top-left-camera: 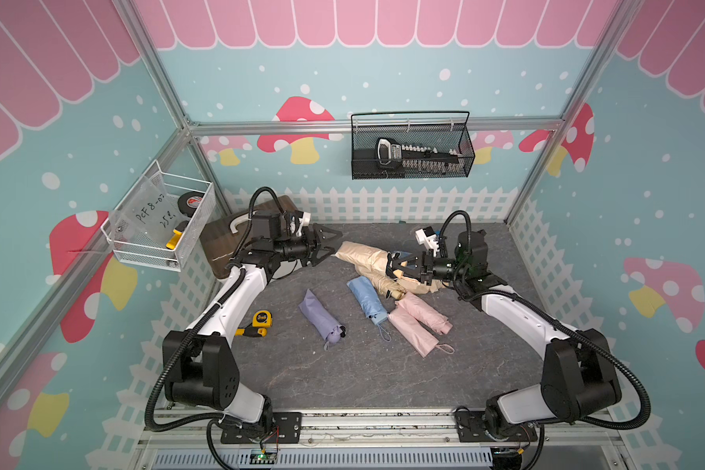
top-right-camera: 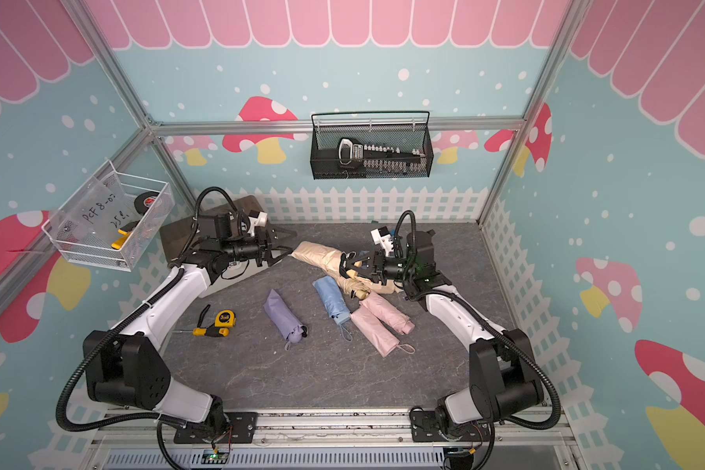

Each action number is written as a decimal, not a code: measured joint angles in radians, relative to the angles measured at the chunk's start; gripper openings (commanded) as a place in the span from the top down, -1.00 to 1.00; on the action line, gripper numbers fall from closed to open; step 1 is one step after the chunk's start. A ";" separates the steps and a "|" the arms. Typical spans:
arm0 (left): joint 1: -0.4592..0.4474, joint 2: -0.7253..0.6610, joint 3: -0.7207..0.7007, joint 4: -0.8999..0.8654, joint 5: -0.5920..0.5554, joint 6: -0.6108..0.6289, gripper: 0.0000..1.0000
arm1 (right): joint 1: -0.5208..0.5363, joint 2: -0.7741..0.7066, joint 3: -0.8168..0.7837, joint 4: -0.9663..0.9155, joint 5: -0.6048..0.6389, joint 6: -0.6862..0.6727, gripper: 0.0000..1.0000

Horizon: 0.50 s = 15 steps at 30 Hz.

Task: Take umbrellas out of sleeves
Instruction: Take out the umbrella from the umbrella sleeve.

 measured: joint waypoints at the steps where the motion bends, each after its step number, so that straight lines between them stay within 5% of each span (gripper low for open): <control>1: 0.000 0.002 0.005 -0.024 0.002 0.019 -0.41 | 0.000 0.000 0.000 0.000 0.000 0.000 1.00; 15: 0.000 0.037 0.047 -0.189 0.020 0.169 0.00 | 0.003 0.004 0.012 -0.002 -0.002 0.000 1.00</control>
